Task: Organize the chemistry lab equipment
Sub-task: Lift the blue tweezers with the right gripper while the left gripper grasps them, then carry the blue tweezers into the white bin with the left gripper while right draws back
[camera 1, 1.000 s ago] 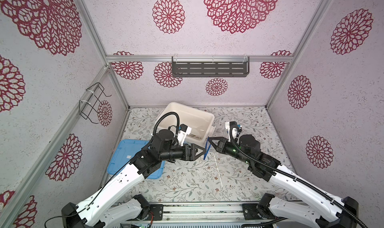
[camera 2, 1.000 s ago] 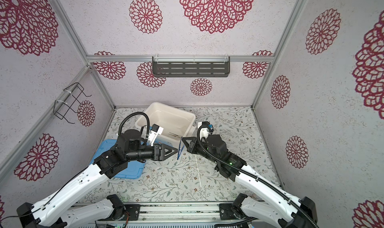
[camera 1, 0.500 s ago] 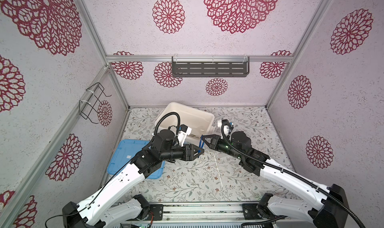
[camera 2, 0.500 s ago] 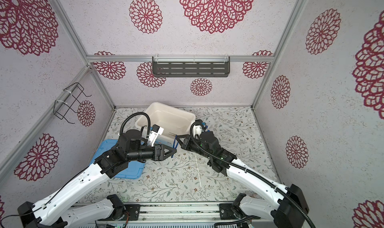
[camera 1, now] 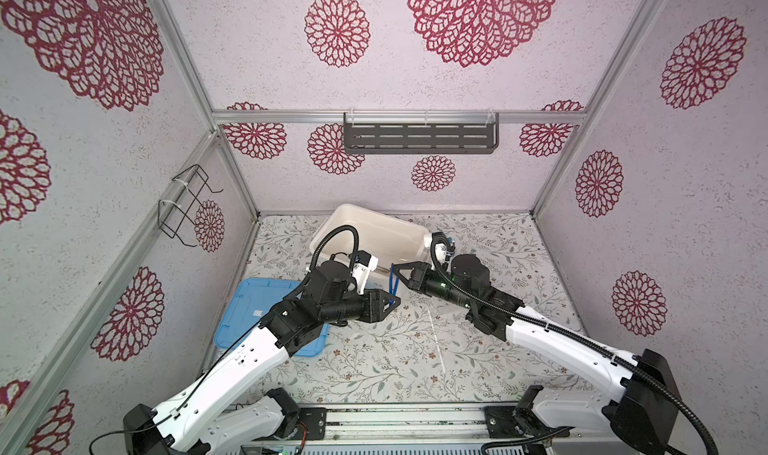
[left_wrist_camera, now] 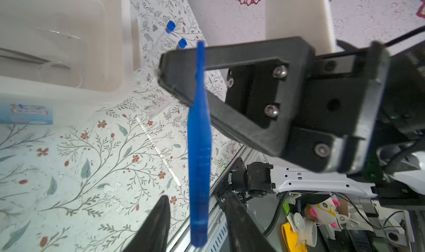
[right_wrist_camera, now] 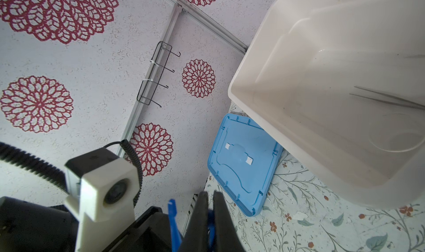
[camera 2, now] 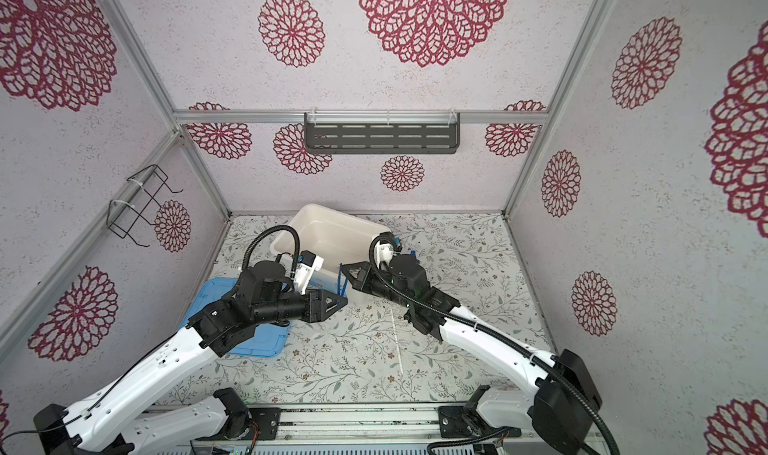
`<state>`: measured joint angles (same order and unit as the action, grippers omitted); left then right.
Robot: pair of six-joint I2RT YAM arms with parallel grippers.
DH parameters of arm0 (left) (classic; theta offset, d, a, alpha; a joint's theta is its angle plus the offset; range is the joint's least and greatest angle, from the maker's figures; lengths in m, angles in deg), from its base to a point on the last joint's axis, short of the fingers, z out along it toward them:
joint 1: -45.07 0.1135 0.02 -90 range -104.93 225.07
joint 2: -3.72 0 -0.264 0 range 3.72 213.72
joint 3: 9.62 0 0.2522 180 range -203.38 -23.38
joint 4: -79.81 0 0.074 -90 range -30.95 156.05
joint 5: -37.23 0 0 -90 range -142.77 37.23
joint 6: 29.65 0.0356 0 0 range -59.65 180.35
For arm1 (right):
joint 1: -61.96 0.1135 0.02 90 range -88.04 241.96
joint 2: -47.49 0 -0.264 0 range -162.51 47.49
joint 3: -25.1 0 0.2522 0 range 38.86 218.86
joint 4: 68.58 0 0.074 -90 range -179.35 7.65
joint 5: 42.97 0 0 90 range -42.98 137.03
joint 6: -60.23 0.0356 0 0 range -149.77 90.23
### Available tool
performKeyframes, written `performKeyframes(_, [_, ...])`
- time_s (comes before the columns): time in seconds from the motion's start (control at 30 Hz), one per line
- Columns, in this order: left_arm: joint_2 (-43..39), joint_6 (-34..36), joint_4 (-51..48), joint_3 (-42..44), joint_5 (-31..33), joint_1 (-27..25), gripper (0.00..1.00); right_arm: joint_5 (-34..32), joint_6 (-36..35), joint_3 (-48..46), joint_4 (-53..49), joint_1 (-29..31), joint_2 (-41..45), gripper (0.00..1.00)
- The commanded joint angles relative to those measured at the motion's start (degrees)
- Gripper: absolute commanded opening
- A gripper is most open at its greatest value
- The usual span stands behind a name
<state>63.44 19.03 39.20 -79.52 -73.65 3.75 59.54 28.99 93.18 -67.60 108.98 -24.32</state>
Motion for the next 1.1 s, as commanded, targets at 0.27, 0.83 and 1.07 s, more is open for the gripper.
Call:
performKeyframes(0.27, [0.7,2.0,0.0,-3.3,1.6,0.7,0.04,2.5,0.0,2.4,3.9,-1.0,-0.3,0.18])
performKeyframes(0.83, [11.4,9.3,-17.5,-20.7,13.5,12.5,0.1,-23.4,-25.9,13.9,-25.7,-2.1,8.2,0.99])
performKeyframes(1.07, [26.5,22.6,-31.8,-33.8,33.7,13.6,0.1,-28.7,-31.8,24.2,-38.8,-3.3,2.4,0.99])
